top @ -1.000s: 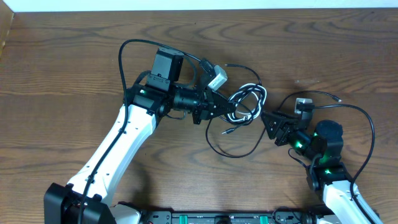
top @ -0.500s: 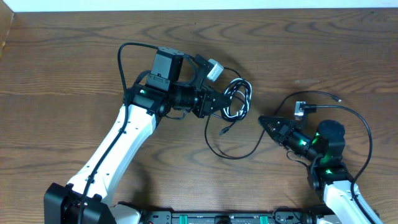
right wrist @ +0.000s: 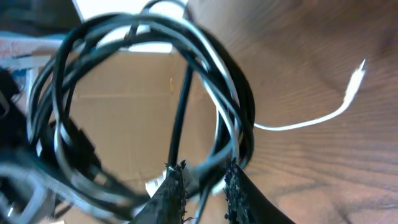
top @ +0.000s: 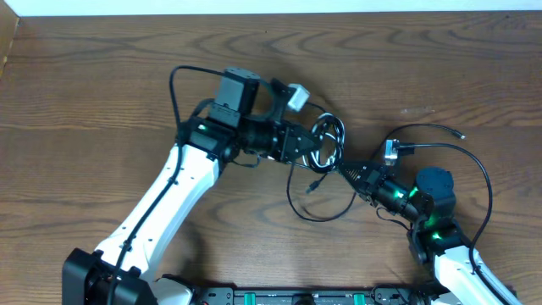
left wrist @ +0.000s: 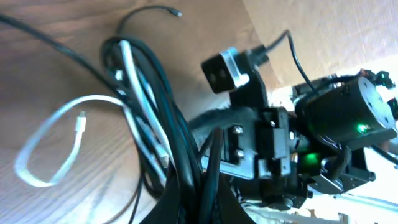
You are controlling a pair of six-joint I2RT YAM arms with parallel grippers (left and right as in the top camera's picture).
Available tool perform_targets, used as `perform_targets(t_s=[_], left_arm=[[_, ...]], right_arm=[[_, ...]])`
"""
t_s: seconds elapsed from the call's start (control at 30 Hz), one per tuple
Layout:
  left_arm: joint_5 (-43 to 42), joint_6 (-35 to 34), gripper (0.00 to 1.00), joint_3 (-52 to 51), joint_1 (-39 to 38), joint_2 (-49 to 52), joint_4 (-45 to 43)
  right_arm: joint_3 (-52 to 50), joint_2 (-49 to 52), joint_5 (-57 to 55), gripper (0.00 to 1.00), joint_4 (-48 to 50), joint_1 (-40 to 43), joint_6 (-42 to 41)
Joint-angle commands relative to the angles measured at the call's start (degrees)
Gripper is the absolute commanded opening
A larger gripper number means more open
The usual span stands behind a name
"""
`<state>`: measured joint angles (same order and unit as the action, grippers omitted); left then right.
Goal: Untangle cables
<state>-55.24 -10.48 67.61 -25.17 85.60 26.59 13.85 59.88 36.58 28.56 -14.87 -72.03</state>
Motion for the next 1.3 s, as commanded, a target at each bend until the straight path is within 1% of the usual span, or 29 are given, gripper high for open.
perform_targets(t_s=[0.0, 0.23, 0.47, 0.6, 0.67, 0.73, 0.77, 0.8, 0.87, 0.9, 0.97, 1.03, 1.1, 1.27], left_arm=[[-1.0, 1.9, 0.07, 1.5, -2.5, -1.4, -0.3], [-2.8, 1.9, 0.07, 1.5, -3.5, -1.4, -0.3], [-2.8, 1.9, 0.08, 1.5, -3.5, -1.4, -0.9], [-5.0, 1.8, 0.07, 1.5, -3.5, -1.4, -2.0], [-6.5, 1.8, 0.07, 1.5, -3.5, -1.4, -2.7], [-6.9, 1.9, 0.07, 1.5, -3.5, -1.4, -2.8], [-6.8, 1.9, 0.08, 1.5, -3.5, -1.4, -2.9], [-6.4, 2.0, 0.07, 1.5, -3.5, -1.4, -2.9], [-2.6, 3.4, 0.07, 1.5, -3.5, -1.4, -2.4], [0.5, 3.4, 0.08, 1.5, -3.5, -1.4, -2.0], [9.2, 3.4, 0.07, 1.5, -3.5, -1.4, -0.8], [15.6, 3.3, 0.07, 1.5, -3.5, -1.4, 0.2], [16.5, 3.3, 0.07, 1.5, -3.5, -1.4, 0.1], [17.7, 3.3, 0.07, 1.5, -3.2, -1.4, 0.0]], right_arm=[[0.4, 0.0, -5.1, 0.21, 0.4, -0.6, -0.8], [0.4, 0.0, -8.7, 0.22, 0.1, -0.6, -0.2], [0.4, 0.0, -10.1, 0.26, -2.9, -0.6, 7.7], [0.4, 0.1, -10.1, 0.27, -3.9, -0.6, 8.0], [0.4, 0.1, -10.3, 0.22, -3.9, -0.6, 8.0], [0.4, 0.1, -10.6, 0.12, -4.0, -0.6, 8.0], [0.4, 0.1, -10.6, 0.05, -4.0, -0.6, 8.1], [0.4, 0.1, -10.6, 0.01, -4.1, -0.6, 8.4], [0.4, 0.1, -10.8, 0.01, -4.3, -0.6, 10.5], [0.4, 0.1, -11.0, 0.01, -4.6, -0.6, 12.0], [0.4, 0.1, -12.3, 0.01, -6.4, -0.6, 15.0], [0.4, 0.1, -15.0, 0.01, -10.0, -0.6, 16.6], [0.4, 0.1, -18.5, 0.01, -15.1, -0.6, 16.6], [0.4, 0.1, -25.7, 0.01, -23.9, -0.6, 16.6]])
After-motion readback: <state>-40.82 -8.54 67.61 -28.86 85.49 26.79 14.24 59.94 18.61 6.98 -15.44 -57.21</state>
